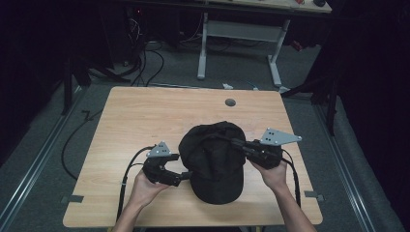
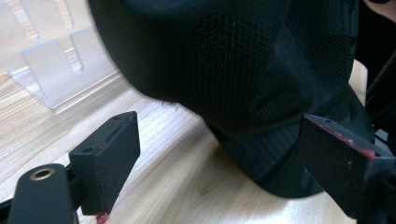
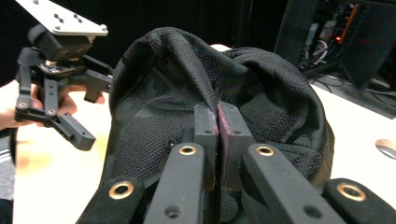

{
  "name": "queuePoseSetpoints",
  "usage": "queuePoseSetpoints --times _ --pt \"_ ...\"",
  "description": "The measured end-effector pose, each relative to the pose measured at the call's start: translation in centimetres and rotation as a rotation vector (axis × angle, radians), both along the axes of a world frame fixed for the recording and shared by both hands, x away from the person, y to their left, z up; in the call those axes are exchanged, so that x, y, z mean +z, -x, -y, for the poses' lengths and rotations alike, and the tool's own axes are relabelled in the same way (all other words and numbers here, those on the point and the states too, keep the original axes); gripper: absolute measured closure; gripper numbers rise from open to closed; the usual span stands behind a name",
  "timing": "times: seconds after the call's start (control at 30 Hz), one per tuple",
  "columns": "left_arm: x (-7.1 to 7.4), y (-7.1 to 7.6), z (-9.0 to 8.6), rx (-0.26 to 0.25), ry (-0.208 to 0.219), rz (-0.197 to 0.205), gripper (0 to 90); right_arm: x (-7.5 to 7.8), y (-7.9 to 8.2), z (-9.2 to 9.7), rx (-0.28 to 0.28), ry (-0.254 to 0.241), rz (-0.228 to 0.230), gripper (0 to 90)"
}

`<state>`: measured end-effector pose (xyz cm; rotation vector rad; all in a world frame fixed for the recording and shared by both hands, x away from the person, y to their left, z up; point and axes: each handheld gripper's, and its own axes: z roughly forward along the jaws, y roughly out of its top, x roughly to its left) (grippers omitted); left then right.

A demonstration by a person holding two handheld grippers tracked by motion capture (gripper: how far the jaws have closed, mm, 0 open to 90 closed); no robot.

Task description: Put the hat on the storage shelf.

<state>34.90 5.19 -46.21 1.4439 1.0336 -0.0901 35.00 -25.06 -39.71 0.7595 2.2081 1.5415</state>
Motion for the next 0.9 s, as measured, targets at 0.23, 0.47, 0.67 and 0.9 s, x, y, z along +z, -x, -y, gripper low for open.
queuePoseSetpoints --times 0.23,0.47,0.67,0.9 --pt "0.1 -0.1 0.7 -0.040 -0.001 -0.018 12.6 0.0 0.0 -0.3 0.053 -0.026 0.006 87.7" --pt "0.2 0.0 1.2 -0.072 -0.009 -0.044 15.1 0.0 -0.2 -0.2 0.104 -0.065 0.028 87.7" --pt "0.6 0.3 1.6 -0.103 -0.010 -0.041 21.9 0.1 -0.8 -0.3 0.121 -0.082 0.031 87.7" --pt "1.1 0.6 1.4 -0.120 -0.022 -0.037 30.5 0.4 -1.2 -0.6 0.112 -0.069 0.060 87.7"
